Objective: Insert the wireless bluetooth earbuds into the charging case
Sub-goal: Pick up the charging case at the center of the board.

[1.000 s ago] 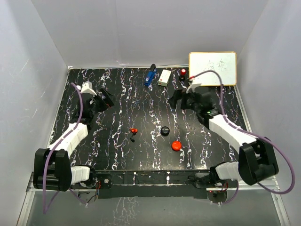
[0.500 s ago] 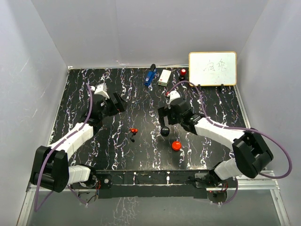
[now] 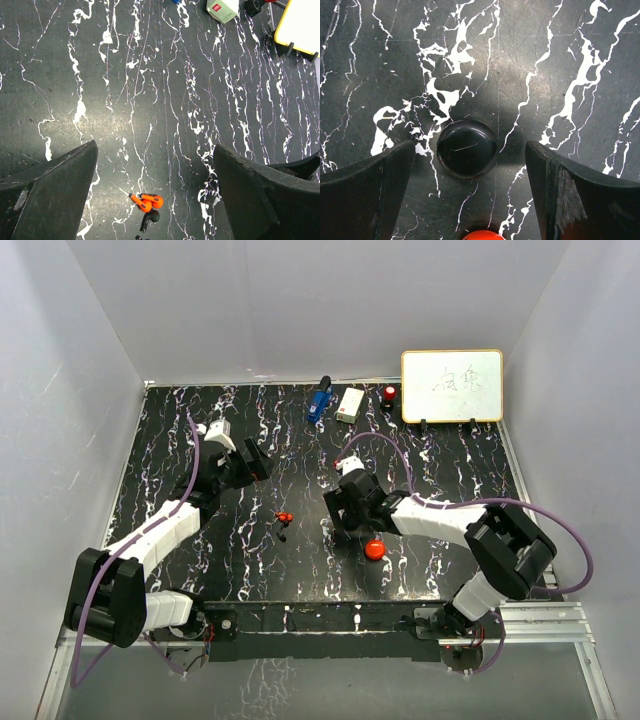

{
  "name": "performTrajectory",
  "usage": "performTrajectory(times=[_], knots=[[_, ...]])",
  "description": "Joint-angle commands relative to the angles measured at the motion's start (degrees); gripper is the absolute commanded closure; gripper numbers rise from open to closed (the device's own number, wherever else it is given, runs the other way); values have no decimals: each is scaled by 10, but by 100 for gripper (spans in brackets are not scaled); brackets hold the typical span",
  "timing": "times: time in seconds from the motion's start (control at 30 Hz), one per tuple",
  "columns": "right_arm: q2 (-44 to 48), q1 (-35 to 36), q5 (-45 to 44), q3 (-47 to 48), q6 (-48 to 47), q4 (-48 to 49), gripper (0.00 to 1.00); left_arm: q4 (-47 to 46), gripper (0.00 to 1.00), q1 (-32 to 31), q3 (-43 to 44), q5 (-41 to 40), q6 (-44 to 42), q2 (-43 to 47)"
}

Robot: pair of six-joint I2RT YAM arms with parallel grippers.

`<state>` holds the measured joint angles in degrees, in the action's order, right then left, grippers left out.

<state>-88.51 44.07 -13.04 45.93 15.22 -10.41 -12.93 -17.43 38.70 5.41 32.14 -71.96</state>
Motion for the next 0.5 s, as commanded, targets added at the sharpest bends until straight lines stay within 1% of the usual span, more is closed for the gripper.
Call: performTrajectory(times=[0.0,0.13,0.27,0.47], knots=[[-5,5,-24,-6,12,13,13,8,1,-4,24,3,-2,12],[-6,7,-24,-11,16,12,18,9,2,-4,24,3,-1,9],[-7,8,-22,-14,20,13,26,7,2,-5,24,3,-1,8],[-16,10,-13,-12,26,9,32,8,2,-5,23,3,-1,8]])
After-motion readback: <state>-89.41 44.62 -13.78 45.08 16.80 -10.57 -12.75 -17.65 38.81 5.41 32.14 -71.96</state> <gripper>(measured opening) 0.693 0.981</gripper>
